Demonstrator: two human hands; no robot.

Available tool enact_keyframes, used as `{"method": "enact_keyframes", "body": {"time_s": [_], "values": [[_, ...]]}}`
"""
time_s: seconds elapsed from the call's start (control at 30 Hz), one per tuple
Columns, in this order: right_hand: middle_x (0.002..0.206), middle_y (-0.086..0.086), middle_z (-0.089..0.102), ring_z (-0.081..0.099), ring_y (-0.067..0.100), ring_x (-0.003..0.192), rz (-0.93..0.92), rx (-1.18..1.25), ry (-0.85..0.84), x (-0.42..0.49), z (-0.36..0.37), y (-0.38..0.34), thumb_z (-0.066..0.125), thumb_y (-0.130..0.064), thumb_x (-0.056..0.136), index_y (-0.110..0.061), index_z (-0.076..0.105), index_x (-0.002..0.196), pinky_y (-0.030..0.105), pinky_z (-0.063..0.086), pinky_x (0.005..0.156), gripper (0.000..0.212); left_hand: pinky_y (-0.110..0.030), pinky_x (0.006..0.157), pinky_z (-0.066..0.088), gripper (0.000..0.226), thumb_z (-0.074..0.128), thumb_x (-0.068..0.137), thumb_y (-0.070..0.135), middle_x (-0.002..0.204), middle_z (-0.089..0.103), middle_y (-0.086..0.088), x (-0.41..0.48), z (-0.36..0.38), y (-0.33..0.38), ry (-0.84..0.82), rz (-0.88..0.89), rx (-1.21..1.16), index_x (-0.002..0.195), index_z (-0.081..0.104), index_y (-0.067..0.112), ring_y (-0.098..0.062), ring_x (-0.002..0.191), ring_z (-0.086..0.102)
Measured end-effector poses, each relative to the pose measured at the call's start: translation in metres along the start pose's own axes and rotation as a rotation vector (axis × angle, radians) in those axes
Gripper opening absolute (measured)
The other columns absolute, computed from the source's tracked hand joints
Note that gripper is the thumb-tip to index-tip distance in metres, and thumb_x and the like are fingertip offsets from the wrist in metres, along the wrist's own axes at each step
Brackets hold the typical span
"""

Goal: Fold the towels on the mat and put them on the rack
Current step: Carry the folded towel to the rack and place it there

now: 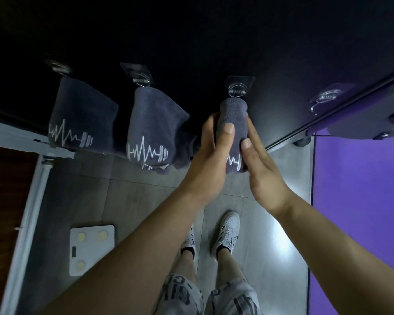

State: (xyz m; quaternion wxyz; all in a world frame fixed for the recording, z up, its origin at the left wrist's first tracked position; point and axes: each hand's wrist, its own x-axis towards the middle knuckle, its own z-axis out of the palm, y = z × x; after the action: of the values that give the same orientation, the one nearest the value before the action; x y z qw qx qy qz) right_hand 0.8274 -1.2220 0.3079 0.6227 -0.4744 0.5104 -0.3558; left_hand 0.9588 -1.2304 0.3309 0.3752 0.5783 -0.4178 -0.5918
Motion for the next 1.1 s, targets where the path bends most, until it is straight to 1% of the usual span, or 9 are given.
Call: {"method": "enact_keyframes", "body": {"time_s": [0.07,0.2,0.33,0.43,0.5,0.6,0.67,0.77,1.1], "values": [[0.159,-0.015,0.034,0.036,-0.005,0.142,-0.005,0.000,-0.001,0.001,-0.004,0.001,0.039,-0.048,0.103,-0.030,0.021,0.160,0.015,0.040,0.106,0.063,-0.039,0.108,0.047,0.067,0.041,0.087,0.072,0.134,0.058,0.016,0.001,-0.003,-0.002,0.002,-0.027,0.019,0.145,0.038,0.039,0.000,0.122,0.057],[0.159,-0.012,0.036,0.028,0.003,0.148,-0.003,-0.131,0.073,-0.005,-0.019,0.014,0.040,-0.051,0.102,-0.028,0.033,0.157,0.039,0.024,0.123,0.059,-0.042,0.115,0.039,0.086,0.041,0.080,0.087,0.145,0.053,0.011,0.000,-0.009,-0.015,0.006,-0.145,-0.031,0.148,0.041,0.035,-0.004,0.134,0.050],[0.152,-0.019,0.041,0.034,-0.017,0.136,0.080,-0.258,0.198,-0.028,-0.032,0.028,0.039,-0.039,0.108,-0.029,0.040,0.152,0.016,0.026,0.119,0.046,-0.044,0.123,0.026,0.104,0.036,0.068,0.096,0.152,0.047,0.014,-0.008,-0.010,-0.029,0.102,-0.316,-0.104,0.152,0.040,0.035,-0.006,0.141,0.042],[0.150,-0.013,0.047,0.042,-0.001,0.138,0.187,-0.344,0.271,-0.046,-0.041,0.052,0.047,-0.026,0.106,-0.033,0.044,0.149,0.027,0.035,0.116,0.044,-0.055,0.112,0.037,0.079,0.047,0.075,0.065,0.140,0.059,-0.006,-0.017,-0.008,-0.043,0.265,-0.473,-0.110,0.143,0.050,0.024,-0.028,0.130,0.053],[0.150,-0.007,0.049,0.044,0.011,0.139,0.216,-0.512,0.261,-0.059,-0.045,0.068,0.050,-0.013,0.102,-0.027,0.044,0.149,0.035,0.037,0.116,0.050,-0.054,0.094,0.043,0.056,0.048,0.085,0.035,0.128,0.058,-0.023,-0.031,-0.003,-0.046,0.239,-0.524,0.017,0.136,0.050,0.012,-0.040,0.117,0.055],[0.147,0.002,0.052,0.047,0.024,0.136,0.250,-0.792,0.202,-0.085,-0.043,0.086,0.060,-0.015,0.095,-0.019,0.045,0.148,0.039,0.039,0.112,0.055,-0.036,0.095,0.045,0.052,0.047,0.096,0.031,0.124,0.063,-0.007,-0.054,-0.001,-0.057,-0.022,-0.552,0.440,0.147,0.041,0.019,-0.028,0.113,0.058],[0.142,0.003,0.057,0.051,0.030,0.130,0.282,-0.923,0.208,-0.105,-0.038,0.098,0.063,-0.032,0.092,-0.019,0.050,0.145,0.046,0.041,0.109,0.056,-0.040,0.106,0.044,0.058,0.048,0.095,0.044,0.142,0.056,-0.006,-0.058,0.000,-0.058,-0.203,-0.483,0.721,0.149,0.041,0.025,-0.028,0.128,0.054],[0.139,0.001,0.059,0.052,0.030,0.128,0.386,-1.020,0.289,-0.141,-0.029,0.114,0.063,-0.044,0.088,-0.022,0.053,0.142,0.050,0.036,0.111,0.059,-0.041,0.107,0.043,0.057,0.049,0.096,0.050,0.144,0.052,-0.008,-0.047,0.012,-0.055,-0.371,-0.237,1.116,0.147,0.044,0.026,-0.030,0.130,0.052],[0.141,0.002,0.055,0.046,0.030,0.134,0.759,-0.873,0.595,-0.270,-0.002,0.162,0.066,-0.041,0.087,-0.025,0.053,0.140,0.058,0.017,0.120,0.057,-0.043,0.097,0.042,0.053,0.048,0.095,0.053,0.135,0.054,-0.011,-0.054,0.153,-0.049,-0.850,0.373,1.581,0.139,0.048,0.023,-0.035,0.124,0.053]]}}
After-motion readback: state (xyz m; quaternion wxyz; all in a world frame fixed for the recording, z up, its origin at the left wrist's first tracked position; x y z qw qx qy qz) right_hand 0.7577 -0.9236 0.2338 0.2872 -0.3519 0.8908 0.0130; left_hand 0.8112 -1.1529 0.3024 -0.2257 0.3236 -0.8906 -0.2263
